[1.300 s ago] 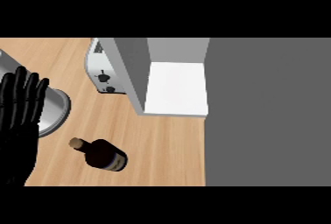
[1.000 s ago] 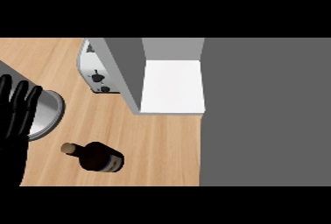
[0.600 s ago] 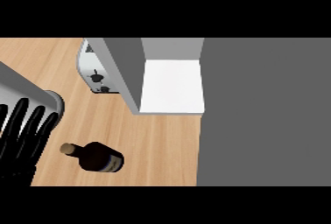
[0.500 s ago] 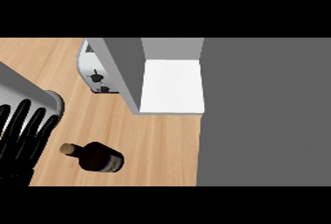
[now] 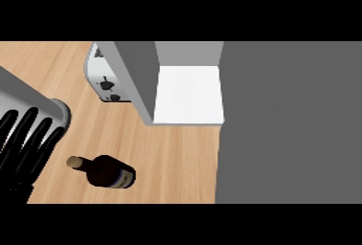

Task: Pick up the wine, place it into the cabinet and close the cabinet

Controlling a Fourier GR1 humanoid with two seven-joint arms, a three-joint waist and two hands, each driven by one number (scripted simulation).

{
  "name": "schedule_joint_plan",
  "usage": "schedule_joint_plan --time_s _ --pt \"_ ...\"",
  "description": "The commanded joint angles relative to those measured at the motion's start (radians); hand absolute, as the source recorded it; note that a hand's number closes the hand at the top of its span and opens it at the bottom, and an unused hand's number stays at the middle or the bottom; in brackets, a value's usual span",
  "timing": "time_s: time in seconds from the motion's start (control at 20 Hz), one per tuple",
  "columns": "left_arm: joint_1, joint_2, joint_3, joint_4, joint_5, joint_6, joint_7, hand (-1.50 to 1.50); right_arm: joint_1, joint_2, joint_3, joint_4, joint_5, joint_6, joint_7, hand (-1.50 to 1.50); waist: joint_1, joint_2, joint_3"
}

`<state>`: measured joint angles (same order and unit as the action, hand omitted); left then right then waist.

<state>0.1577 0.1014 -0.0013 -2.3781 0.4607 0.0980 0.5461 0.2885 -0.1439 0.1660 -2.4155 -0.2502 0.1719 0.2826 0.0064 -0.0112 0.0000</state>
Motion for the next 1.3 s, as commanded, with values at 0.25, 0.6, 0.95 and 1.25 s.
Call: schedule_joint_plan --time_s 0.25,0.6,0.95,1.25 --pt "-0.052 0.030 0.088 -0.258 0.121 0.082 0.145 -1.50 0.067 0.007 0.054 -0.190 -0.015 -0.047 0.084 -1.50 0.002 -0.006 -0.001" --pt "-0.106 0.030 0.104 -0.286 0.091 0.163 0.220 -1.50 0.071 -0.014 0.056 -0.206 -0.011 -0.055 0.084 -1.50 0.005 -0.013 0.001" --pt "-0.186 0.059 0.209 -0.216 0.105 0.160 0.209 -1.50 0.052 -0.011 0.082 -0.244 0.006 -0.096 0.124 -1.50 0.002 -0.006 -0.002" --pt "-0.166 0.063 0.252 -0.174 0.088 0.150 0.192 -1.50 0.062 -0.012 0.073 -0.254 -0.028 -0.095 0.114 -1.50 -0.002 -0.001 -0.001"
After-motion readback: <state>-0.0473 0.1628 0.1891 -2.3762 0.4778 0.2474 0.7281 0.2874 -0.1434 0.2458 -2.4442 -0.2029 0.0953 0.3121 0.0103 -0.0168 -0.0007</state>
